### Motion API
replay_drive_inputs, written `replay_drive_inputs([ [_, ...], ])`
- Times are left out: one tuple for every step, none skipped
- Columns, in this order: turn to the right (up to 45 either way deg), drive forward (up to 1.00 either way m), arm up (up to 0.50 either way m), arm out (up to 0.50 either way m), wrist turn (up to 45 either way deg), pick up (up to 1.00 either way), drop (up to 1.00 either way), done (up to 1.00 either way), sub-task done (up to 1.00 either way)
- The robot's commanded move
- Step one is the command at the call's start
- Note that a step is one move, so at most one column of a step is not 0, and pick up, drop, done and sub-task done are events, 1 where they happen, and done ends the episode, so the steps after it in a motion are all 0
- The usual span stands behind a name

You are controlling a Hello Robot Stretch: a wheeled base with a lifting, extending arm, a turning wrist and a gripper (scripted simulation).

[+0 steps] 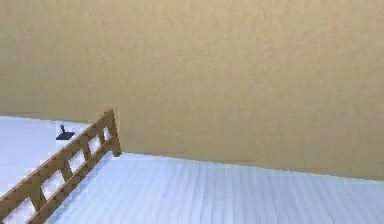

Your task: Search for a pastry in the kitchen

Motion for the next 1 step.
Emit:
replay_drive_inputs([
  [0.0, 0.05, 0.00, 0.00, 0.0, 0.00, 0.00, 0.00, 0.00],
])
